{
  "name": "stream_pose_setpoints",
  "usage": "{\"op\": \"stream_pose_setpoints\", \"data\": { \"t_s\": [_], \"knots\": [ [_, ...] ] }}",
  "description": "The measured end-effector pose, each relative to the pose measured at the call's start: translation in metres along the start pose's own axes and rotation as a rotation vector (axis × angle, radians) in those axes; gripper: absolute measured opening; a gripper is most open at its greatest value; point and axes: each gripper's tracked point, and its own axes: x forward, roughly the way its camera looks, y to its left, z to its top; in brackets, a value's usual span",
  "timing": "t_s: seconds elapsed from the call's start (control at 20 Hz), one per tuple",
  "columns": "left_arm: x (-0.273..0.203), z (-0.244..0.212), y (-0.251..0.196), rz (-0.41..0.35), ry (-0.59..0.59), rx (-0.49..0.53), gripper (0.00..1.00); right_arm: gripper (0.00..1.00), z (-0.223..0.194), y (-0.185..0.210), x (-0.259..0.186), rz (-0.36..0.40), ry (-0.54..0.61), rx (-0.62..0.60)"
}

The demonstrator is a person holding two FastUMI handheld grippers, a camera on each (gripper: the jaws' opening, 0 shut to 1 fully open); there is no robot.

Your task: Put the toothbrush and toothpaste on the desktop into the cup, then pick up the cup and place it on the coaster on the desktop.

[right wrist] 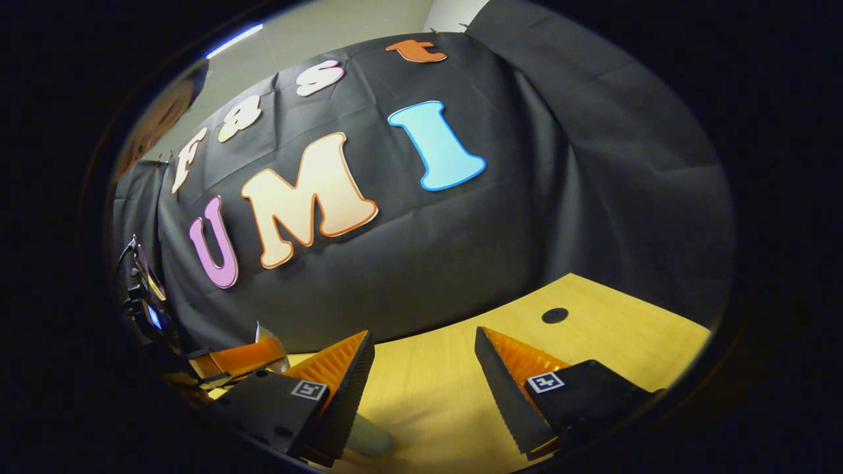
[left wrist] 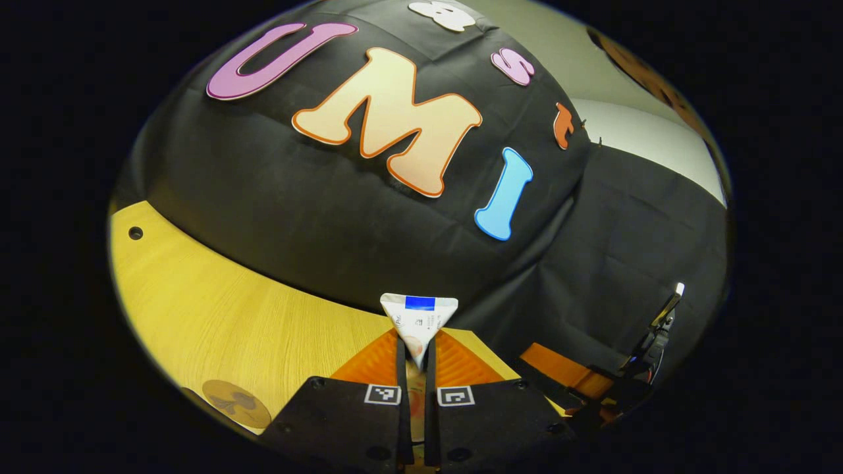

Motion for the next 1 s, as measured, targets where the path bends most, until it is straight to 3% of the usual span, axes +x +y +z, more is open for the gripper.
{"op": "stream_pose_setpoints", "data": {
  "t_s": [0.35,0.65,0.7,0.75,0.8,0.85,0.9,0.95,1.0],
  "knots": [
    [0.003,-0.021,0.010,0.021,0.030,-0.013,0.06,0.94,-0.012,-0.014,-0.005,-0.019,0.032,-0.021],
    [-0.001,-0.023,0.007,0.010,0.033,-0.001,0.15,0.94,-0.014,-0.016,-0.007,-0.022,0.034,-0.025],
    [-0.002,-0.025,0.006,0.011,0.034,-0.001,0.21,0.94,-0.025,-0.026,-0.005,-0.024,0.034,-0.016],
    [-0.003,-0.025,0.005,0.010,0.038,0.002,0.19,0.94,-0.025,-0.026,-0.006,-0.028,0.031,-0.011],
    [-0.004,-0.024,0.004,0.008,0.034,0.009,0.38,0.94,-0.024,-0.027,-0.009,-0.032,0.028,-0.009],
    [-0.007,-0.022,0.002,0.004,0.027,0.017,0.39,0.94,-0.024,-0.027,-0.011,-0.036,0.024,-0.010],
    [-0.009,-0.018,0.000,0.002,0.018,0.025,0.59,0.94,-0.023,-0.027,-0.013,-0.041,0.020,-0.014],
    [-0.010,-0.016,0.000,0.005,0.009,0.030,0.70,0.94,-0.021,-0.027,-0.015,-0.044,0.019,-0.017],
    [-0.012,-0.013,0.000,0.012,0.002,0.037,0.70,0.94,-0.019,-0.026,-0.018,-0.046,0.016,-0.019]
  ]
}}
